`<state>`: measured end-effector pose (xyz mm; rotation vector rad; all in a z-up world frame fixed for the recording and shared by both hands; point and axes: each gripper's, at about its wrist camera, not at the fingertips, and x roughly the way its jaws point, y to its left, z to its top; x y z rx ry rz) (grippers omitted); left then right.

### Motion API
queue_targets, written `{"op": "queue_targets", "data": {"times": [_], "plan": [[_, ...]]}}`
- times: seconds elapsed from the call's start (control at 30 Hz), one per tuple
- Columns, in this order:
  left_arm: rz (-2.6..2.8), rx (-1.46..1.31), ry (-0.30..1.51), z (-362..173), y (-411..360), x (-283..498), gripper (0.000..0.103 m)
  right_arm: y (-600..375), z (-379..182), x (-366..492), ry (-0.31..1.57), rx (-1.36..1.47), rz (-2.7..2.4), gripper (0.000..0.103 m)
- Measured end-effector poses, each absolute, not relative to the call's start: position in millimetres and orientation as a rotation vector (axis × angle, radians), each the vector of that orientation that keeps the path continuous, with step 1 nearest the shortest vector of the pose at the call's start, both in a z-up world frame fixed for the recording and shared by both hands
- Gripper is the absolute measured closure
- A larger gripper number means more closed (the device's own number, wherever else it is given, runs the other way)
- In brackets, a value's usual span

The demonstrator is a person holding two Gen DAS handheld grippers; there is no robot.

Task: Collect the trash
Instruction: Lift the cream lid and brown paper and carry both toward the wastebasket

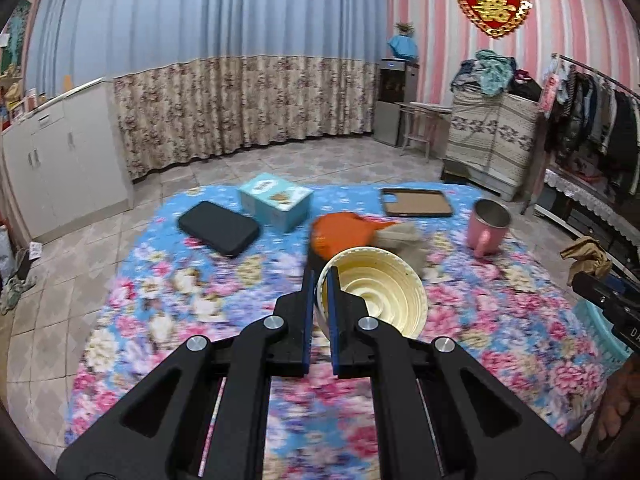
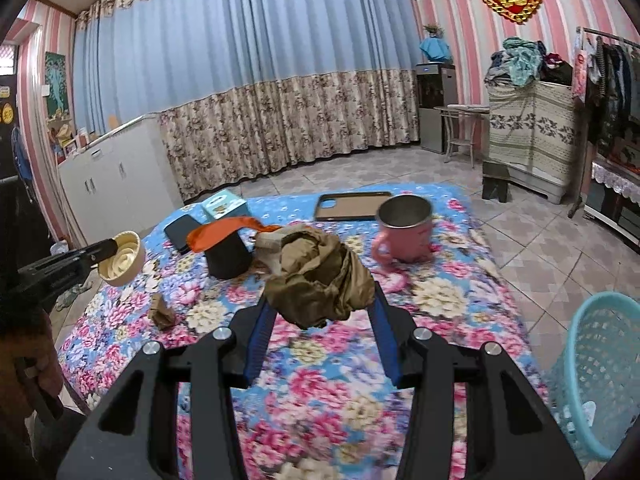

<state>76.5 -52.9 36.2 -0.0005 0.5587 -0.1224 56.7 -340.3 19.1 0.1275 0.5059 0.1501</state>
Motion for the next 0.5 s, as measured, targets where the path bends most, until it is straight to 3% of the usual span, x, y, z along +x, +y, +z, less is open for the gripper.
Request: {"op": "queue_targets", "data": {"times": [0.5], "plan": [[-0.373,-0.023,0.574,34,-201,69,0.098,-452,33,17,0.468,0.132,-0.014,0.057]]}}
